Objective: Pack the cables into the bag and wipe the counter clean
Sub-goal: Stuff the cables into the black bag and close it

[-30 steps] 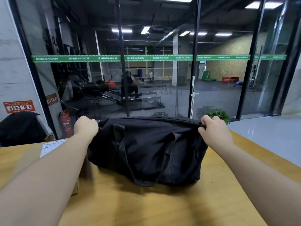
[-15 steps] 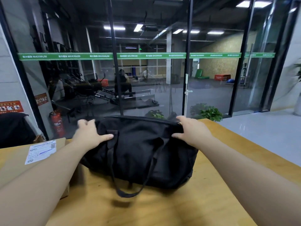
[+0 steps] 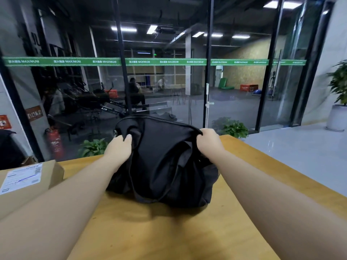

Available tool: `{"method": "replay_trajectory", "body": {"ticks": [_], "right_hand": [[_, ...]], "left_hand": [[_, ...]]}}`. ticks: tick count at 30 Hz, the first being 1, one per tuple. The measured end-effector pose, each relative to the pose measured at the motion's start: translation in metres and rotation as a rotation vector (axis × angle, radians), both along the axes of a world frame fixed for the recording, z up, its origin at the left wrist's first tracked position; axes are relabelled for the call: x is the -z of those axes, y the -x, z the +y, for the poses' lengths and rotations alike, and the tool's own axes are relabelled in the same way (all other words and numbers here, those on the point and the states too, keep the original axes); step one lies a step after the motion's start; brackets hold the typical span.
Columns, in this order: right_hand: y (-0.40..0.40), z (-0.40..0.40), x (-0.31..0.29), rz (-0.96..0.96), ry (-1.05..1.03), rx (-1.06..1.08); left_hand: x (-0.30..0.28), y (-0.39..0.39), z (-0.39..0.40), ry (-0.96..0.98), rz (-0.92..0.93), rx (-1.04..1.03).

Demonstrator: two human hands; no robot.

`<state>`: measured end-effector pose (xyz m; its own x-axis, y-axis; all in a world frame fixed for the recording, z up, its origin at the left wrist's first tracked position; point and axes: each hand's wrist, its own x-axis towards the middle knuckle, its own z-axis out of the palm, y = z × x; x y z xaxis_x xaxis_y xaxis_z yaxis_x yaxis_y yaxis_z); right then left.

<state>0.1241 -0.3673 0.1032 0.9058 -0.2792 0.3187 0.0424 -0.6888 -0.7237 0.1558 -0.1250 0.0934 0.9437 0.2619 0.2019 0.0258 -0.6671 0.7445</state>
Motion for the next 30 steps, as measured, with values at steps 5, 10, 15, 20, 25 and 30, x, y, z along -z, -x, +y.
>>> {"method": "replay_trajectory", "body": {"ticks": [5,10,15,20,25,30], "right_hand": [[-0.003,-0.018,-0.001,-0.108,-0.132,0.072],[0.005,-0.04,0.004,-0.205,-0.182,0.16],[0.021,-0.034,0.036,-0.094,0.45,0.251],[0.028,-0.013,0.073,-0.405,1.019,-0.157],[0.037,0.014,0.084,-0.197,1.148,-0.472],[0.032,0.028,0.084,0.133,1.223,-0.393]], "left_hand": [[0.016,0.01,-0.028,0.093,-0.078,0.263],[0.021,0.025,-0.062,0.231,-0.067,0.534],[0.034,0.022,-0.058,-0.204,0.004,0.481],[0.056,0.024,-0.036,-0.551,0.043,0.145],[0.084,0.026,-0.018,-0.315,0.212,0.093],[0.094,0.031,-0.02,-0.277,0.264,0.175]]}}
